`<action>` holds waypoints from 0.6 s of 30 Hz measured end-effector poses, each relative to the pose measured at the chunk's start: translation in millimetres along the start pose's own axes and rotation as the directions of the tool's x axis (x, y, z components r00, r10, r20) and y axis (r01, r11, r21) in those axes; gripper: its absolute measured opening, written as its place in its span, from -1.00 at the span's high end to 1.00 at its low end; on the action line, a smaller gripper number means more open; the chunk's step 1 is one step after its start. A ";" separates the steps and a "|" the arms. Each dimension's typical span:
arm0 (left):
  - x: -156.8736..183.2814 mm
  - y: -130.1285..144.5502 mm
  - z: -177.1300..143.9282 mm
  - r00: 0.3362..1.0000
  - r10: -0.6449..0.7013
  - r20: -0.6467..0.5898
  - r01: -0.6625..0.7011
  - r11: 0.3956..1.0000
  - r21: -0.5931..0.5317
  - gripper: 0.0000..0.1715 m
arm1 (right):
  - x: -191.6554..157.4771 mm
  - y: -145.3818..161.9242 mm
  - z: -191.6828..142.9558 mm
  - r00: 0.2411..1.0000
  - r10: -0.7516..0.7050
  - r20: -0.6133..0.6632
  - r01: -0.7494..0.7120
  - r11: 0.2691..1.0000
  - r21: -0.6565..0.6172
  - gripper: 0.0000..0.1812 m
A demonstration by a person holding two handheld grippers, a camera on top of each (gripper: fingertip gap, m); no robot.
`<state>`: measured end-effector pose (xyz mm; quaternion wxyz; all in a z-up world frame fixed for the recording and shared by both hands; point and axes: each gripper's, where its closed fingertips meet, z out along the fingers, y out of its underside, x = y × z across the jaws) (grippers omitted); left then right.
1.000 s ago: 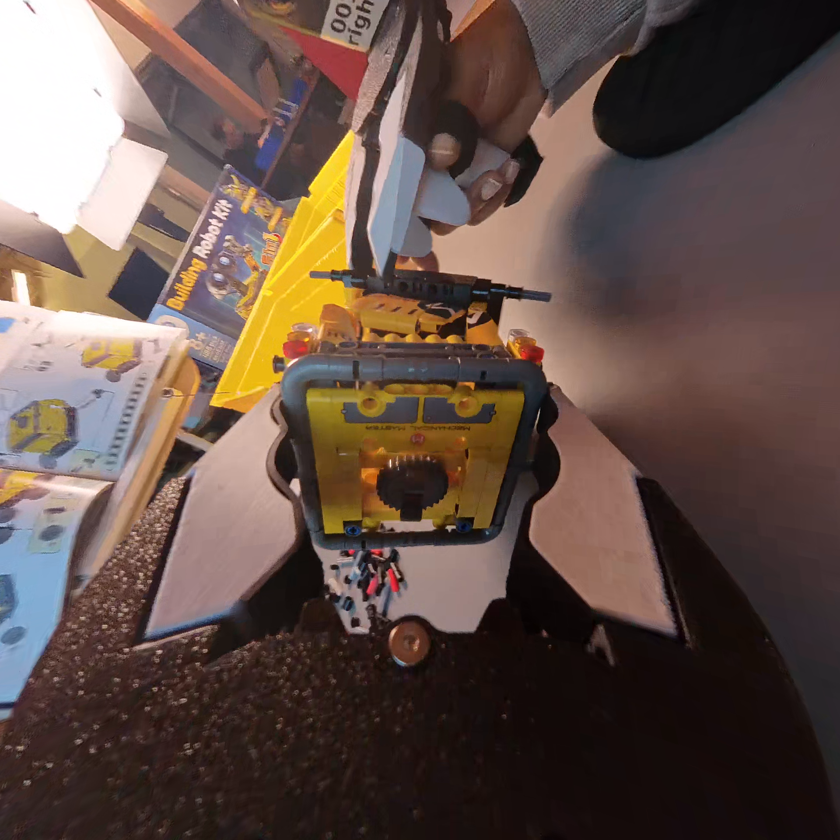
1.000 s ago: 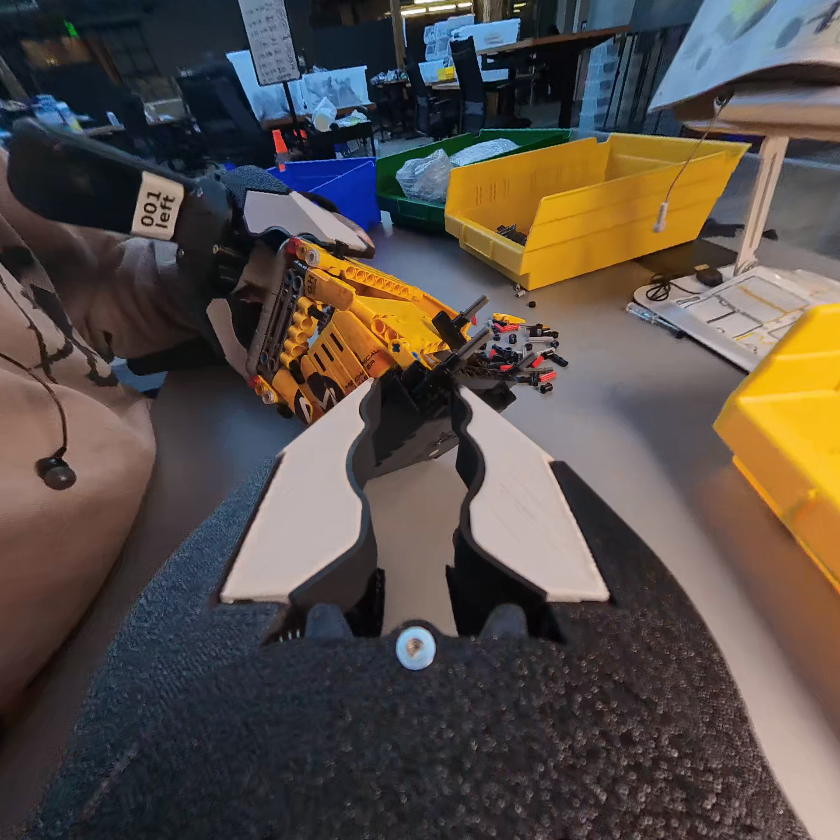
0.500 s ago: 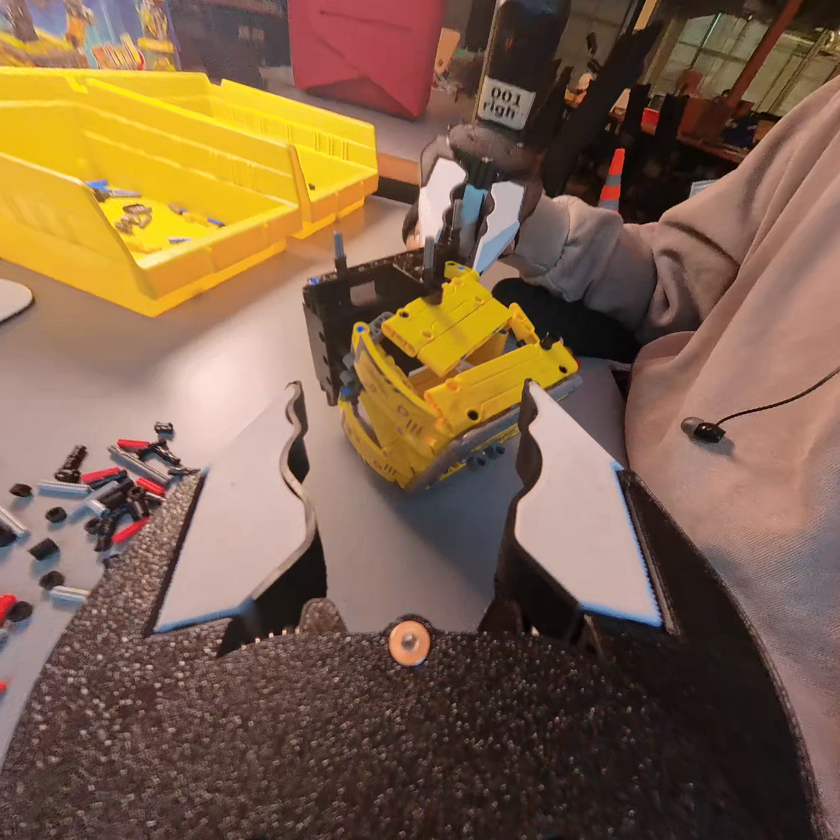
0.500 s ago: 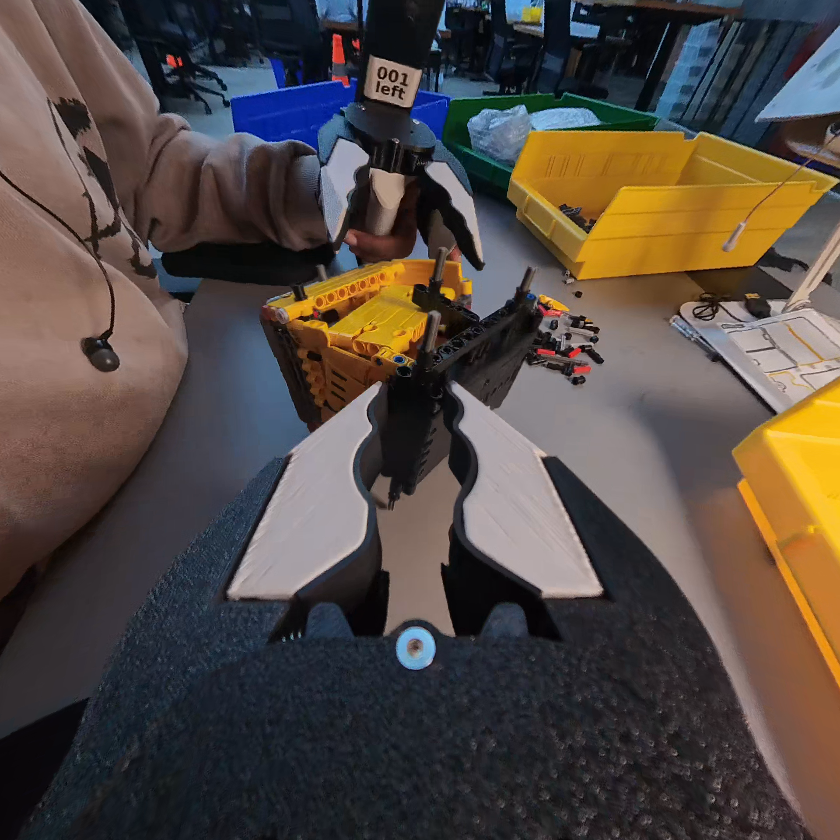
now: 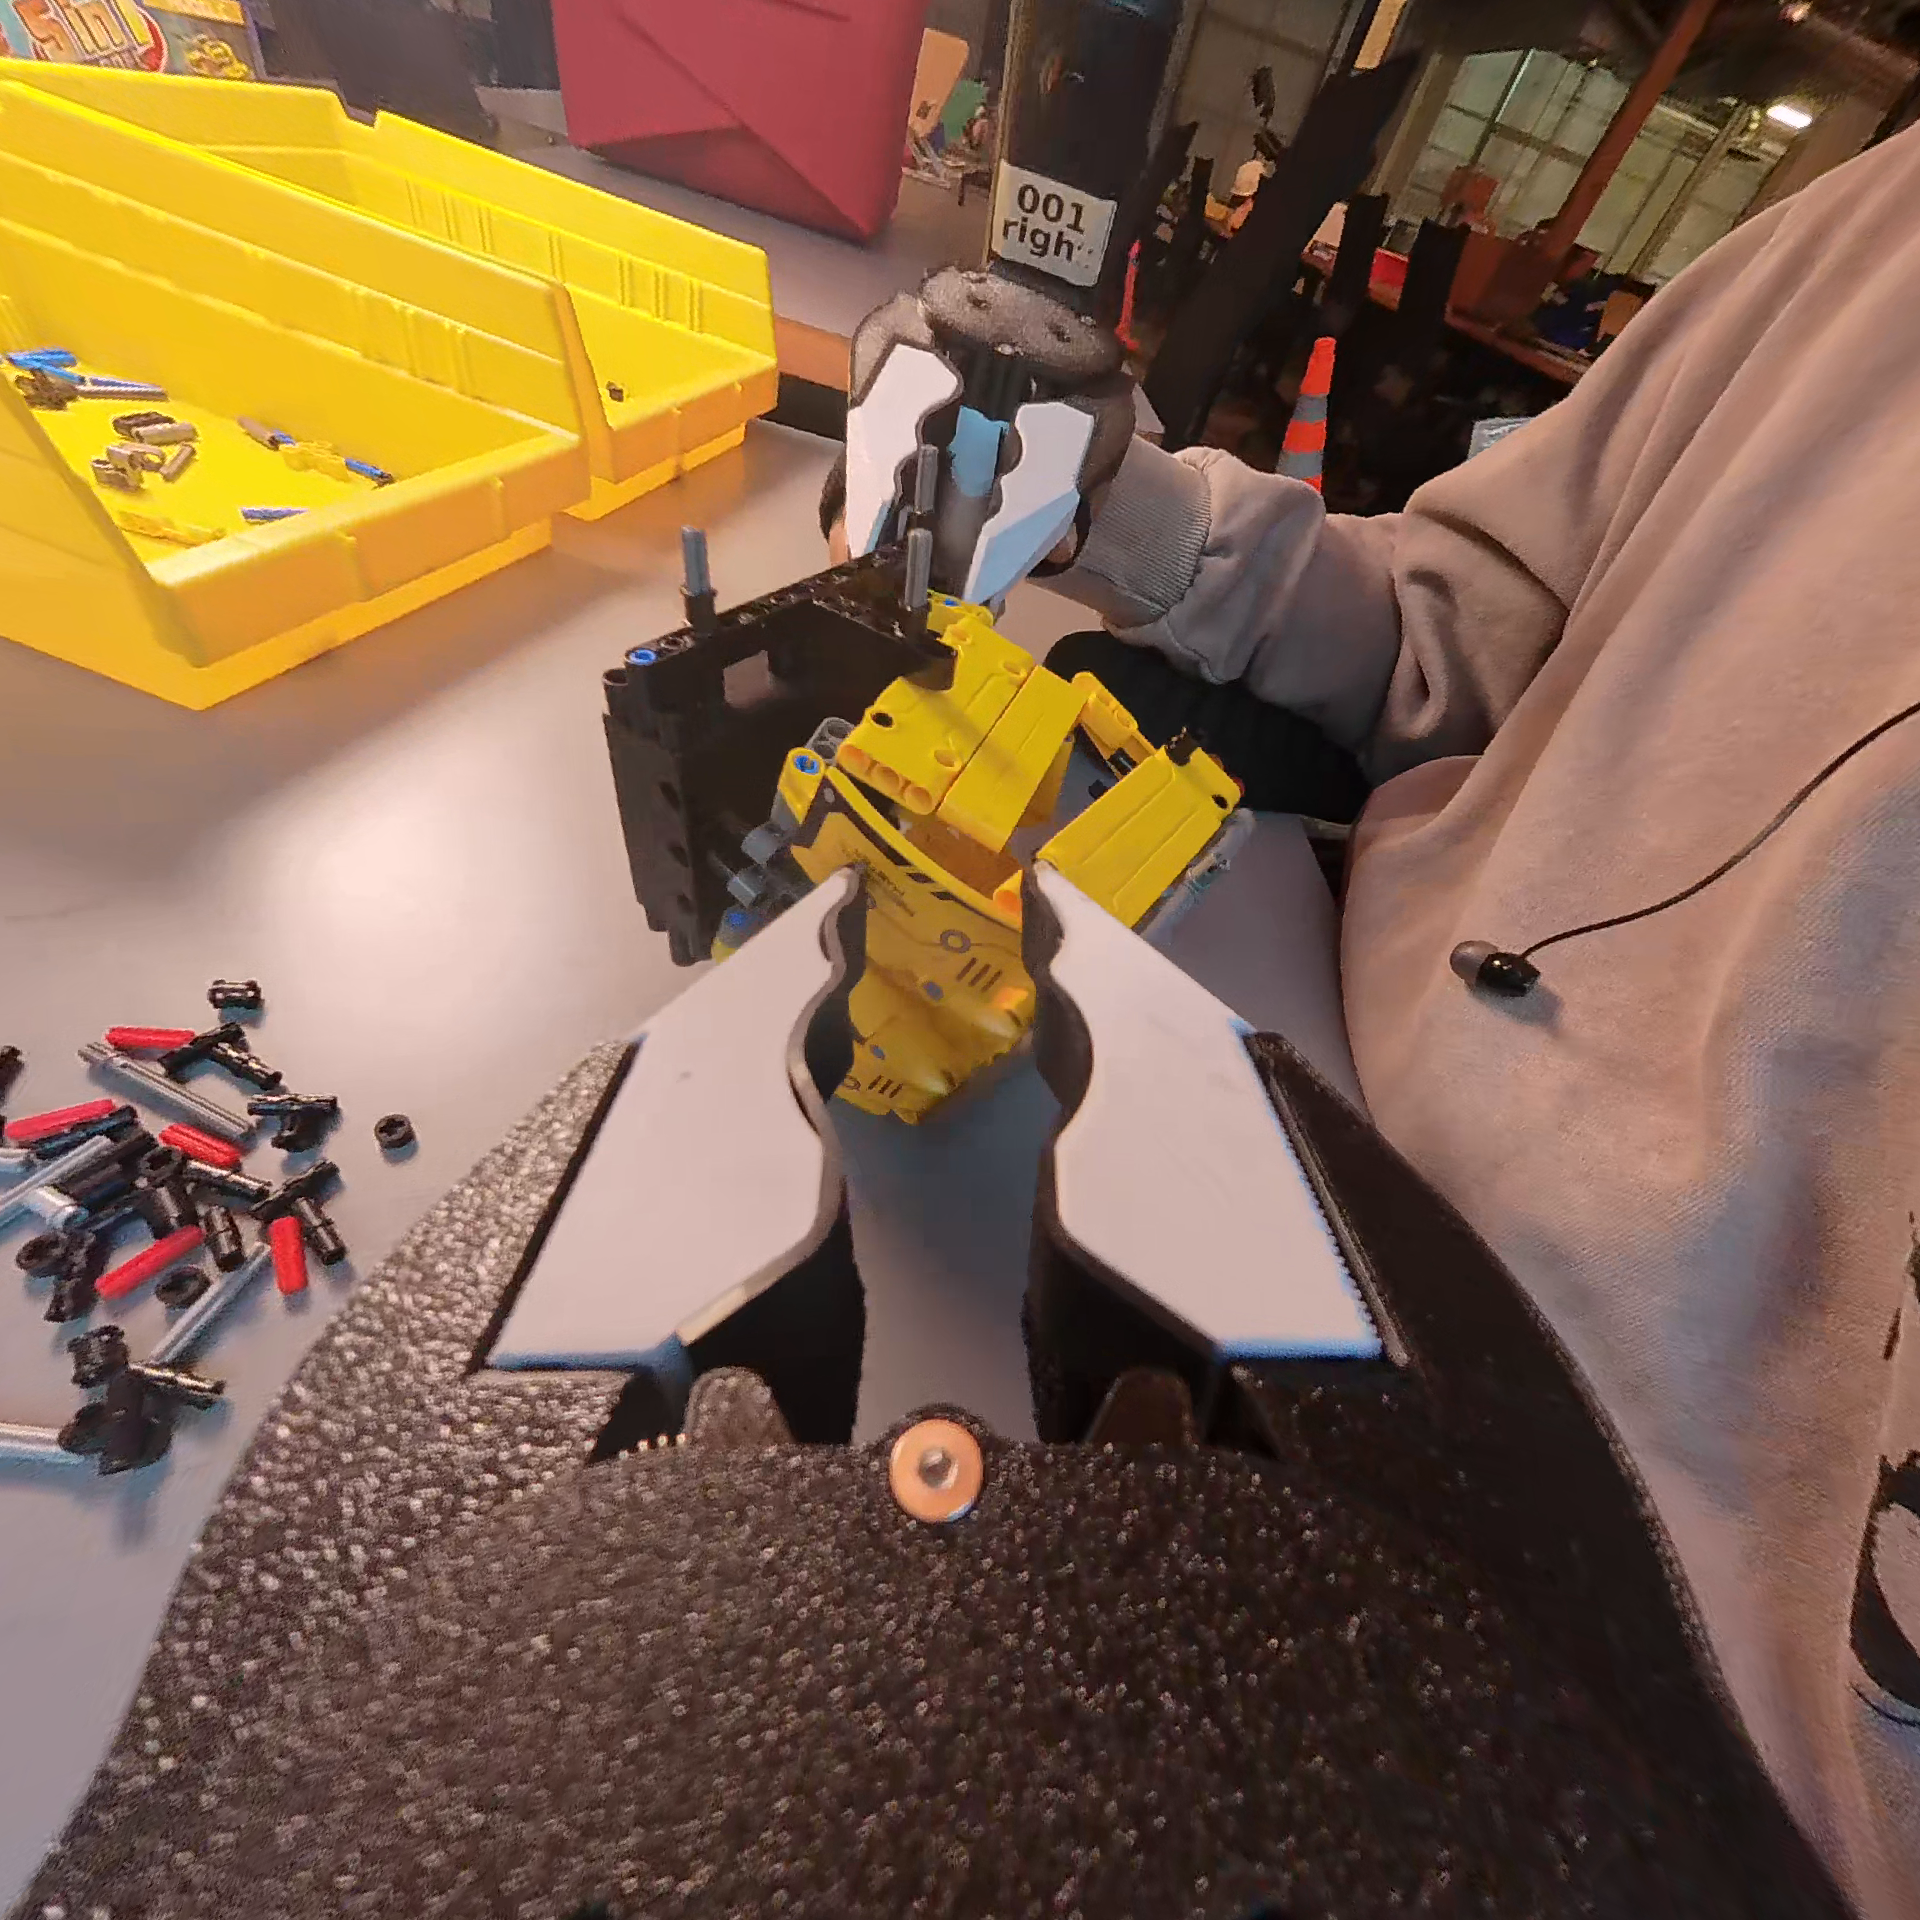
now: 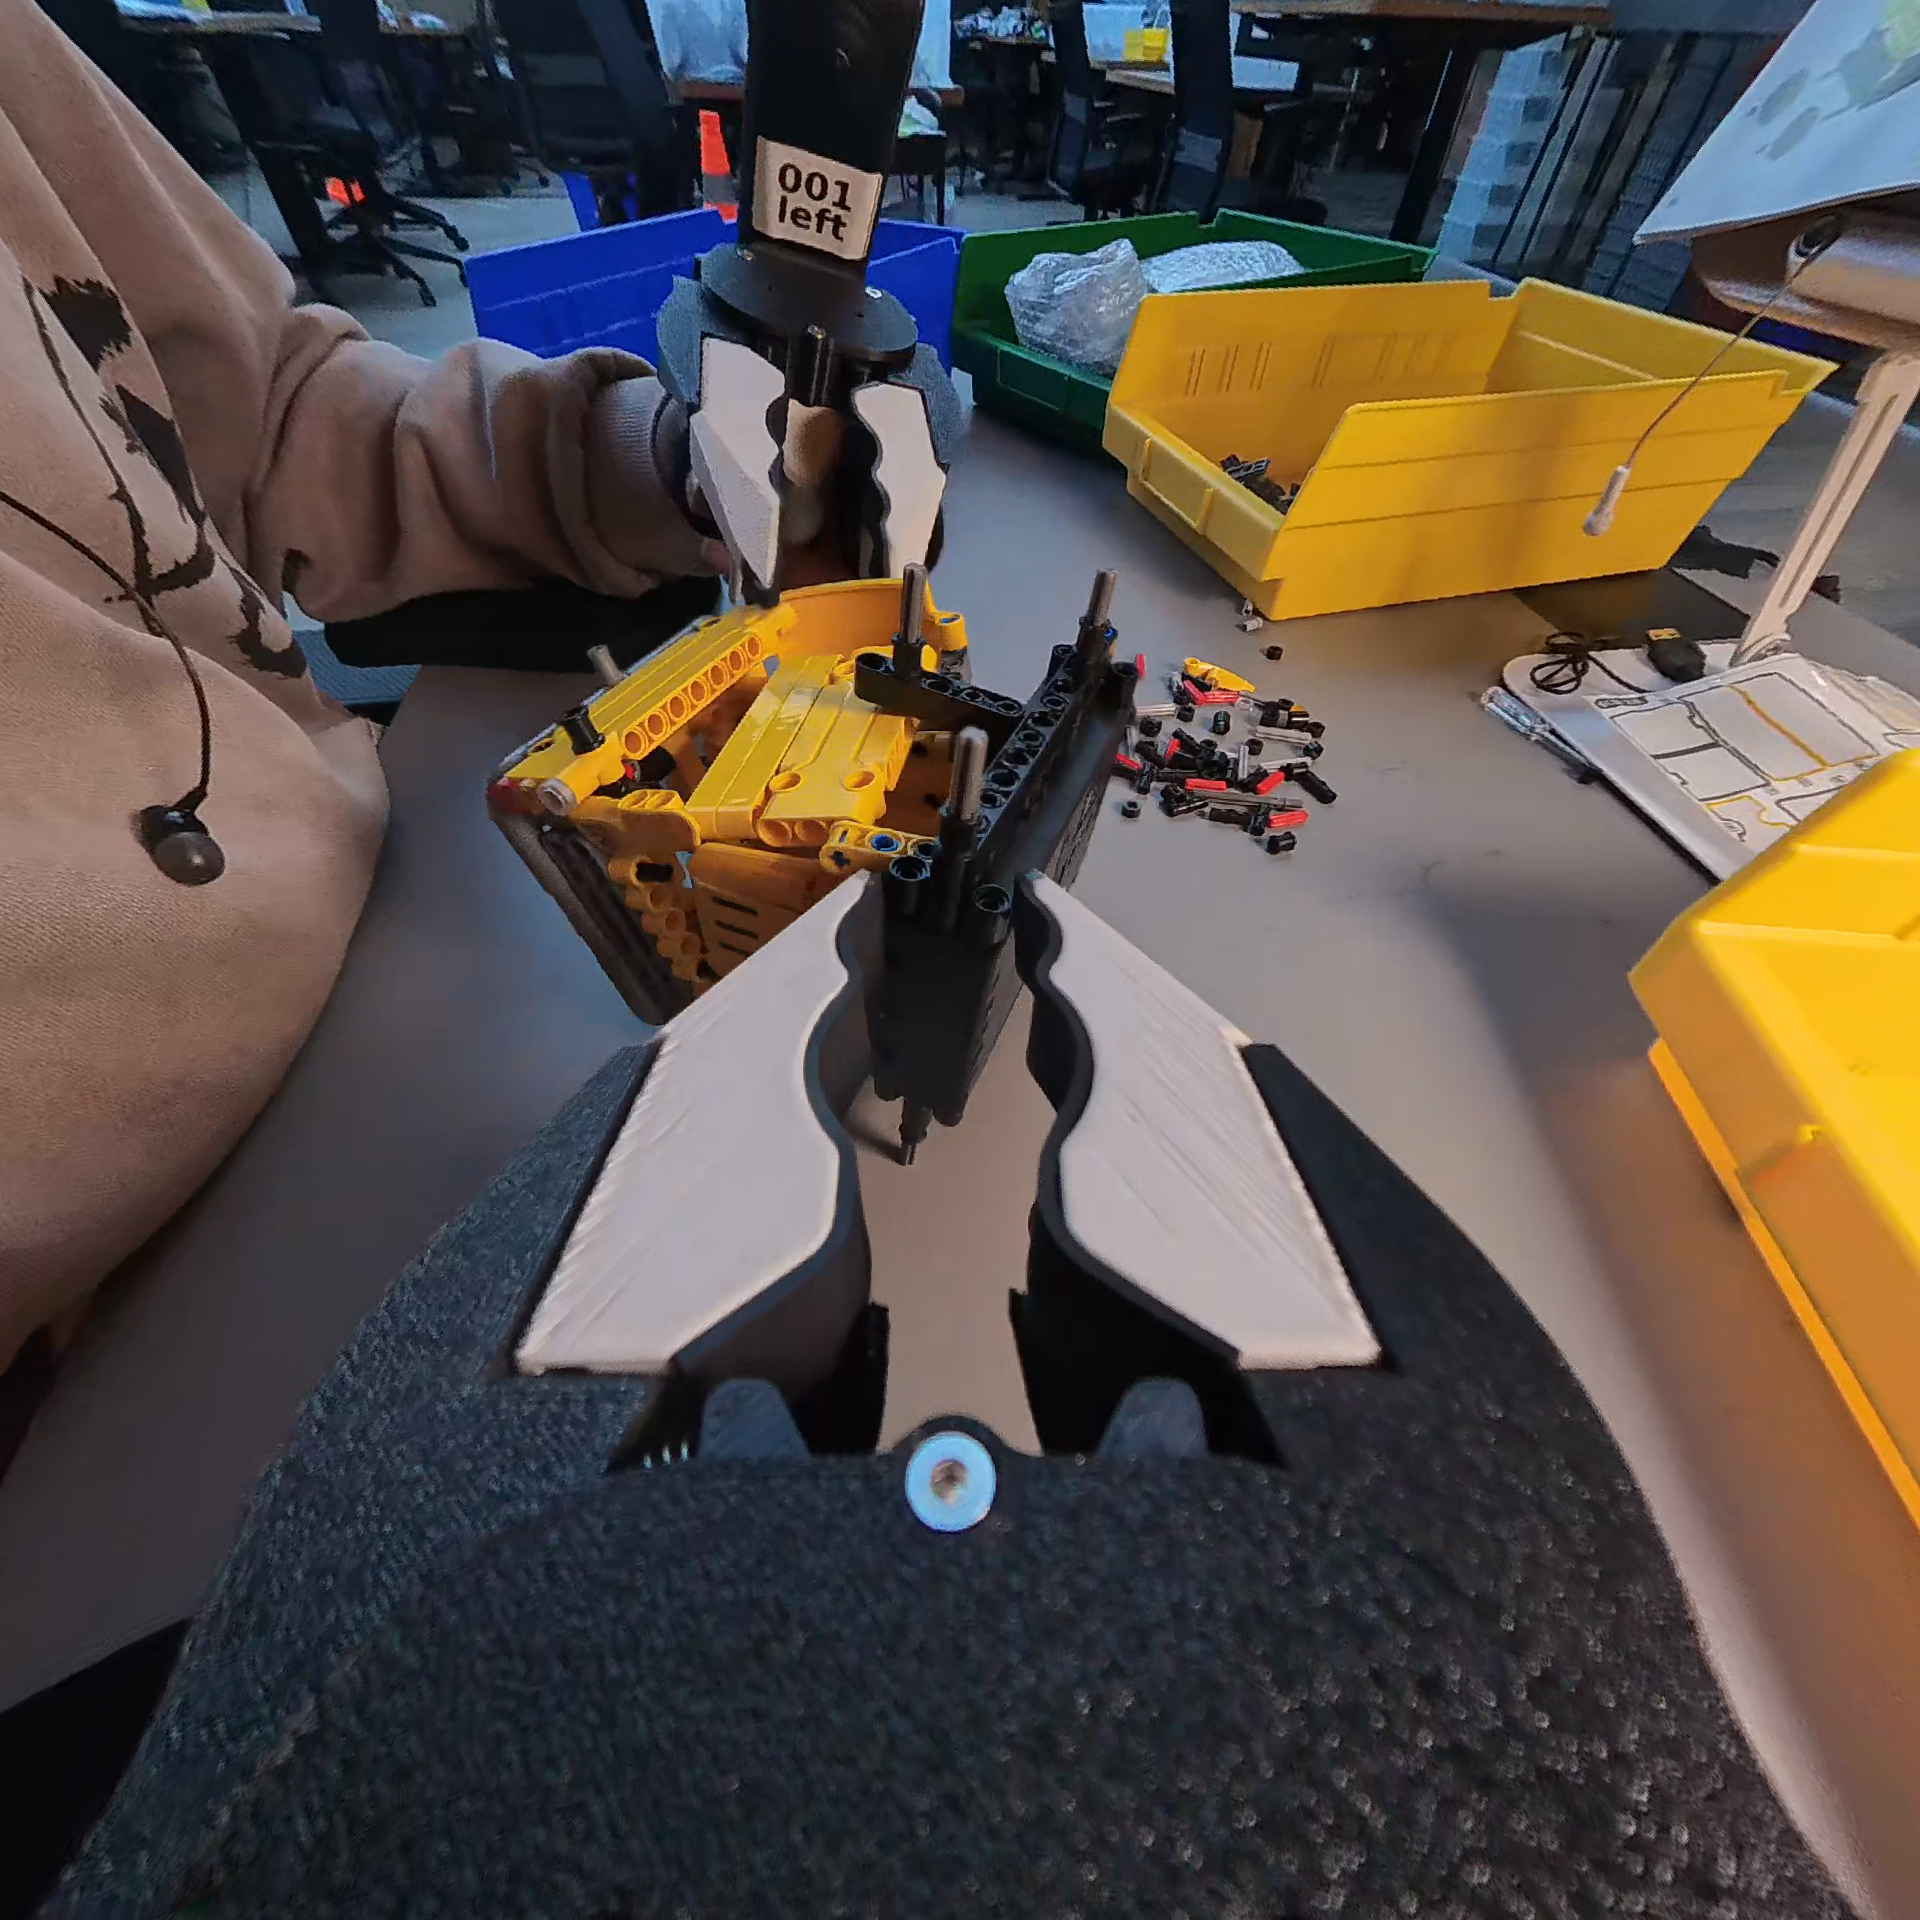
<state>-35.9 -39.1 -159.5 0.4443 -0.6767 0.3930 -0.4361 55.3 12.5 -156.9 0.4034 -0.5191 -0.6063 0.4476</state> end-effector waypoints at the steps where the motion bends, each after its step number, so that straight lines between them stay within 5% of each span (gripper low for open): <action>1: 0.8 0.3 -1.0 1.000 -0.007 -0.009 0.007 1.000 0.001 0.68 | 0.1 -0.3 0.7 1.000 0.003 -0.001 -0.003 1.000 0.005 0.75; 8: 7.4 -15.6 -14.7 0.994 -0.046 -0.095 0.055 0.994 0.090 0.64 | 3.0 -1.0 5.7 0.999 0.048 0.010 -0.049 0.998 0.033 0.76; 10: -5.1 -25.5 -19.4 0.998 -0.056 -0.033 0.061 0.988 0.142 0.55 | 4.9 -1.8 5.4 0.999 0.039 -0.002 -0.039 0.999 0.036 0.75; 13: -27.1 -24.4 -15.7 0.994 -0.012 0.107 -0.001 0.993 0.119 0.36 | 4.6 -17.3 -3.5 1.000 0.025 0.000 -0.025 0.996 0.084 0.72; 18: -25.8 -36.1 7.8 0.994 0.086 0.060 -0.088 0.995 0.035 0.23 | -0.8 -58.9 -10.6 0.996 -0.091 -0.019 0.092 0.993 0.070 0.71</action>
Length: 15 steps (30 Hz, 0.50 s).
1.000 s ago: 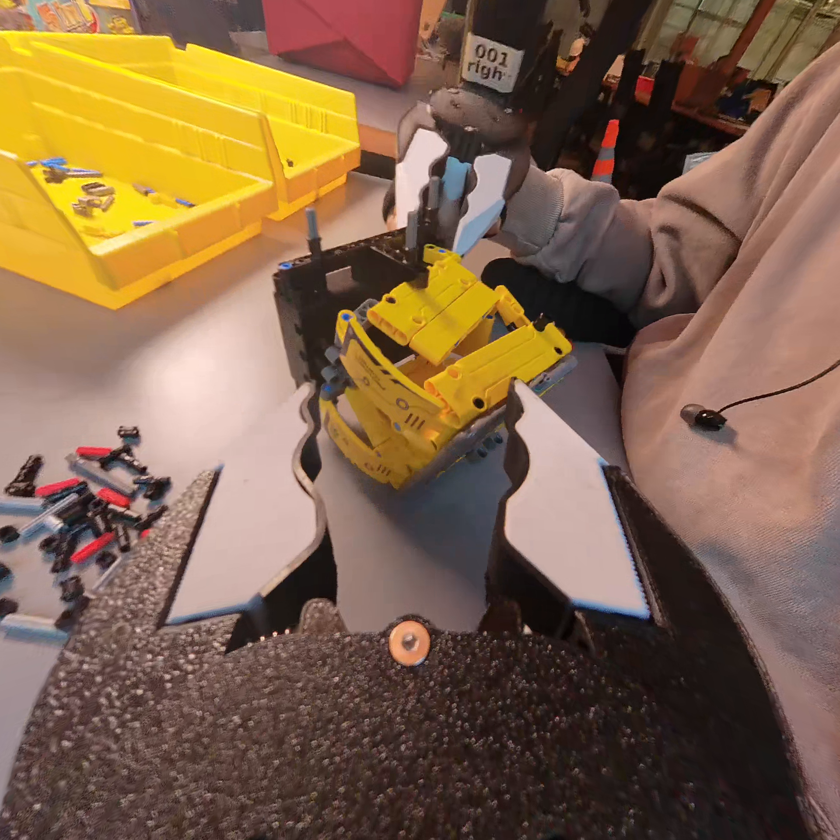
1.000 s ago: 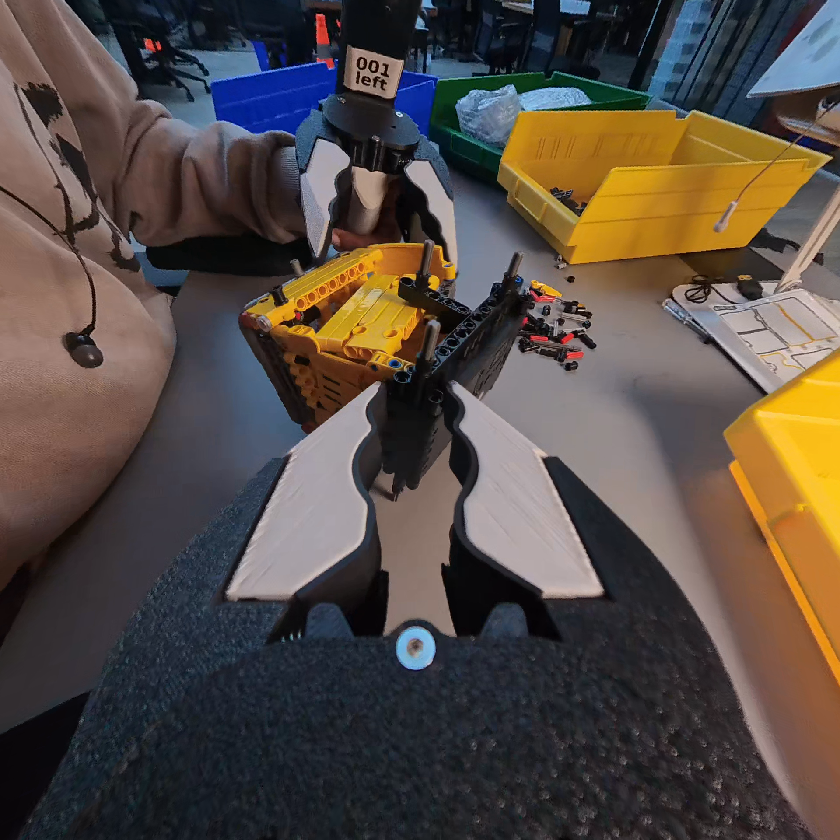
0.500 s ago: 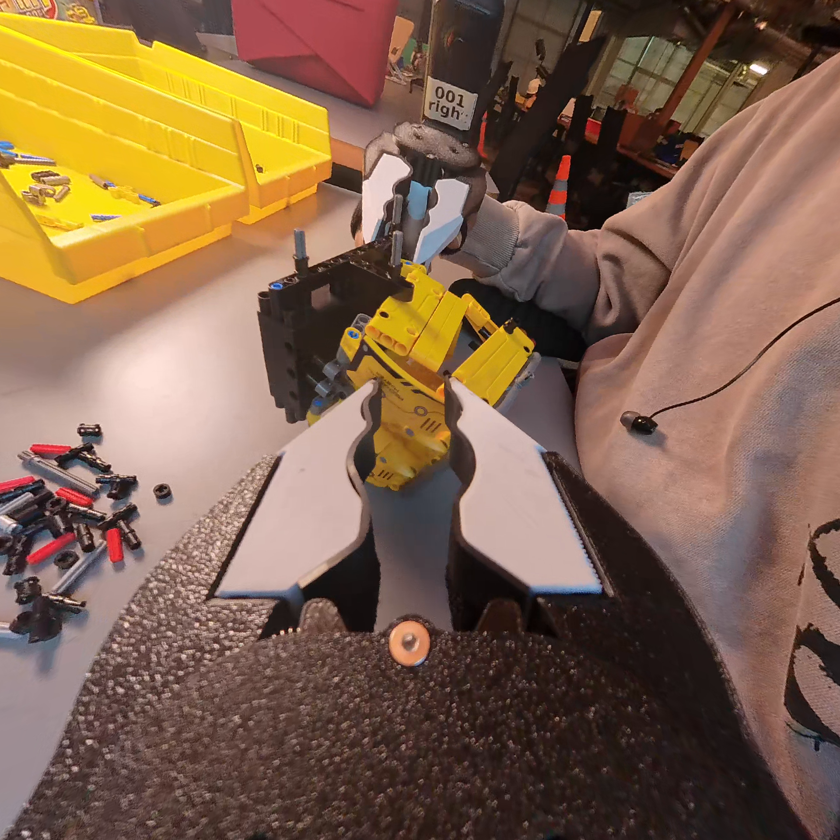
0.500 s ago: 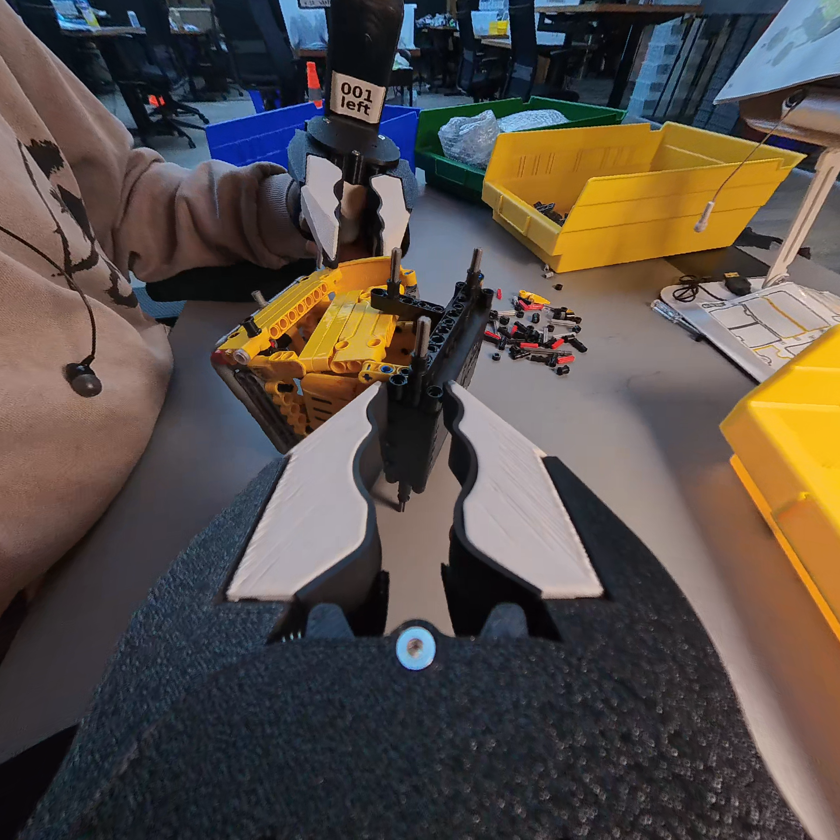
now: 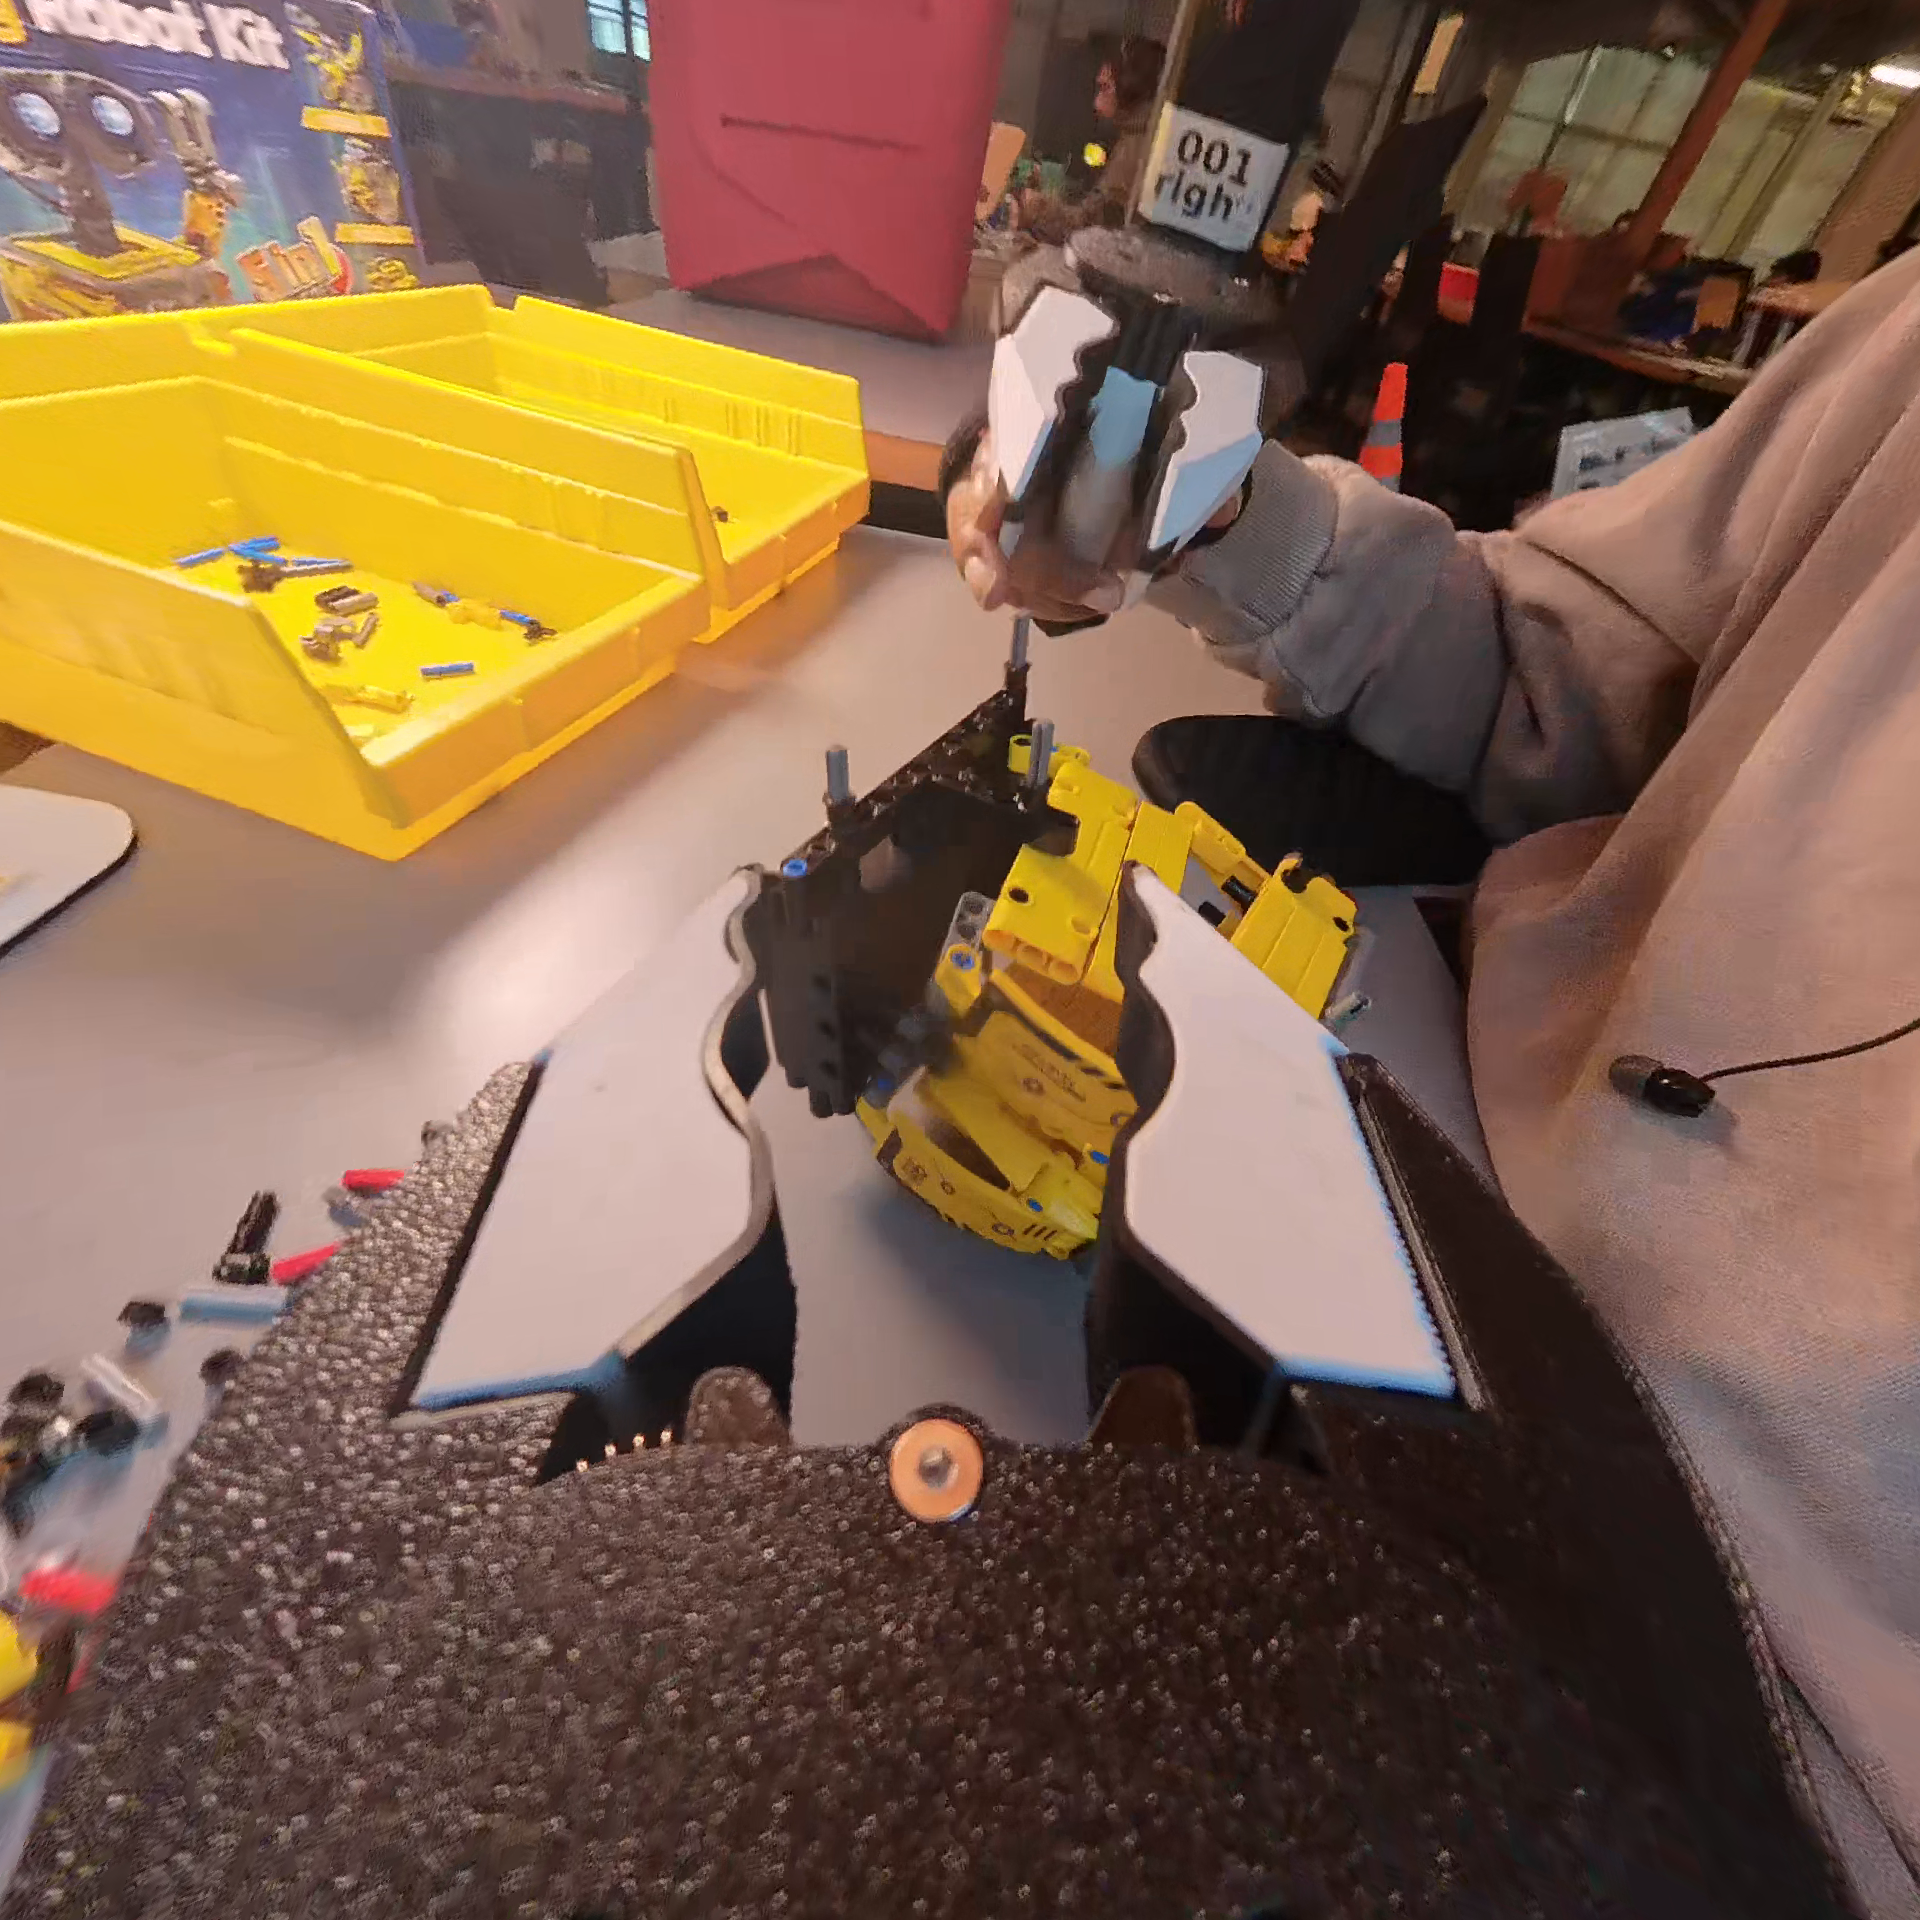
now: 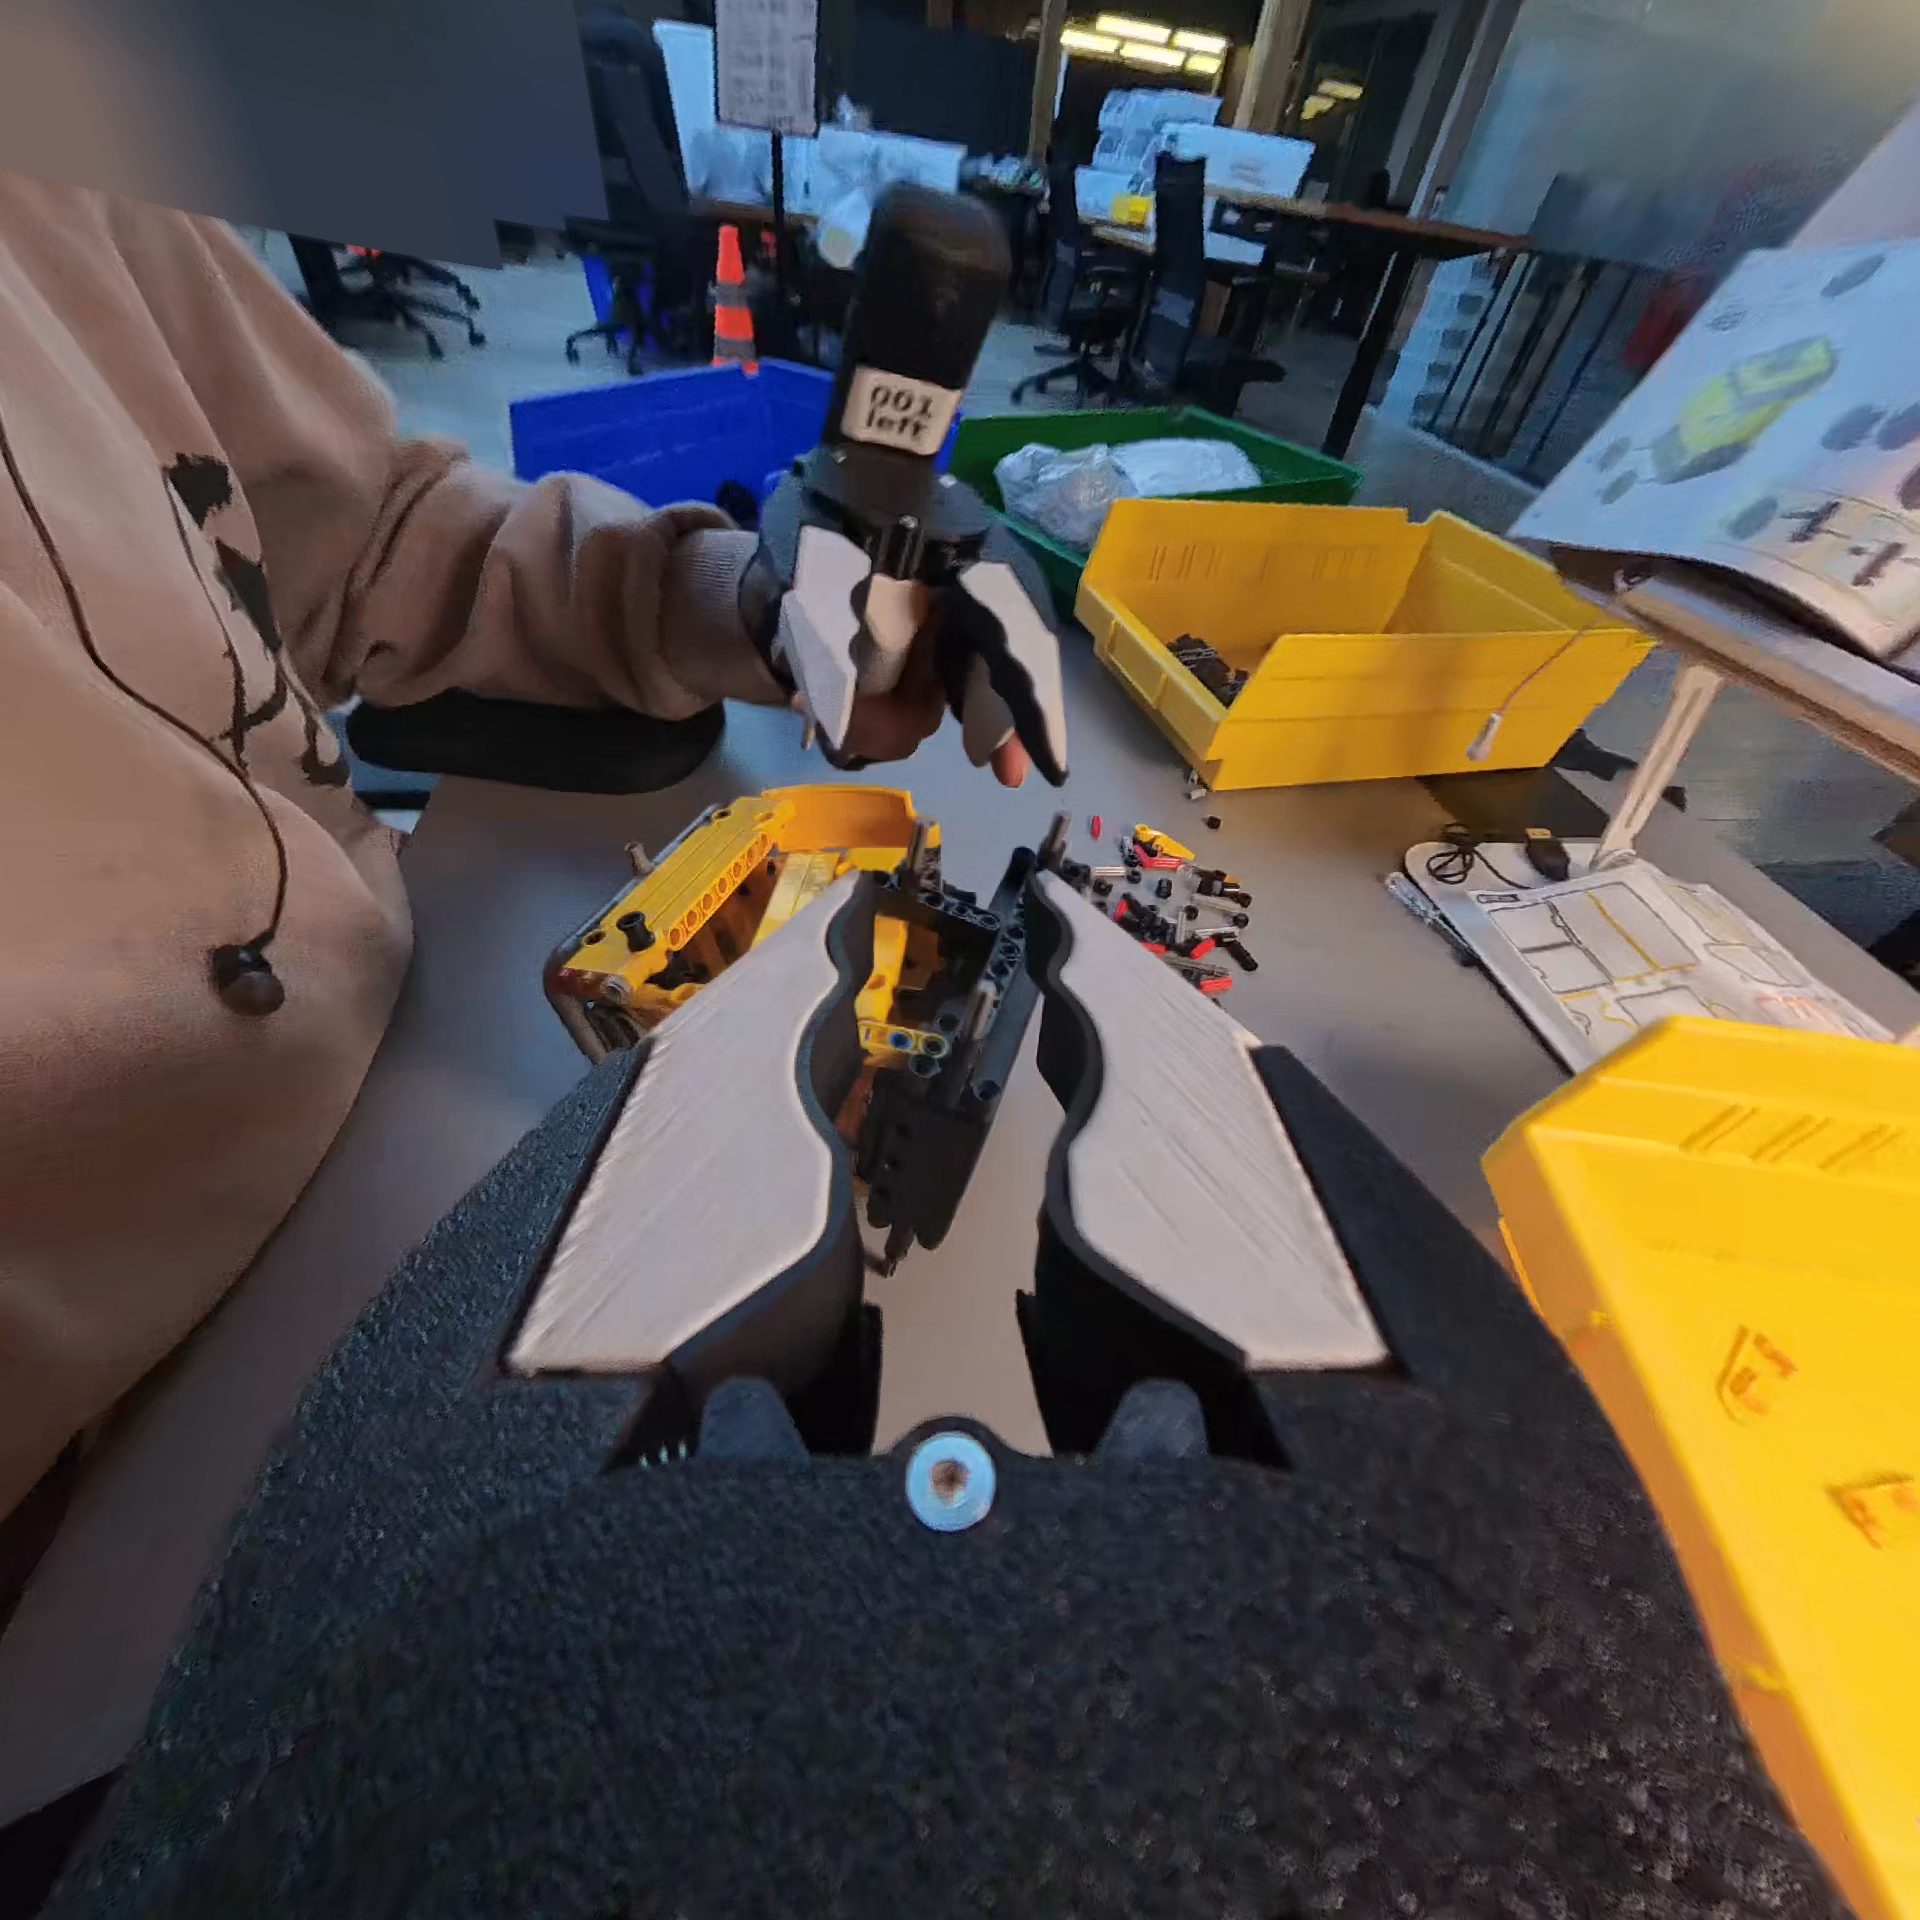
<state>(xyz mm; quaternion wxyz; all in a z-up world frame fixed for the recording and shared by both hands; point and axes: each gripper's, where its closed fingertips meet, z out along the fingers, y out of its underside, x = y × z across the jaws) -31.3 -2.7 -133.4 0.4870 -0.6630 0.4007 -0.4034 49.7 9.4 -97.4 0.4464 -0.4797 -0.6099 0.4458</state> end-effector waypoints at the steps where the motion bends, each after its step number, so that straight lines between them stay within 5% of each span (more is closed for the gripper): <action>1: 1.8 -4.2 4.8 0.999 0.009 -0.031 -0.010 1.000 -0.021 0.24 | -3.2 0.4 6.1 0.999 -0.033 0.022 0.034 0.998 -0.061 0.70; 7: -7.8 7.9 31.9 0.984 0.141 -0.112 -0.166 0.951 -0.261 0.07 | -1.7 13.9 40.5 0.942 -0.207 0.263 0.298 0.877 -0.377 0.75; 15: -23.3 19.5 34.6 0.962 -0.038 -0.271 -0.030 0.970 -0.242 0.60 | -6.3 38.3 55.6 0.757 -0.107 0.645 0.532 0.674 -0.513 0.80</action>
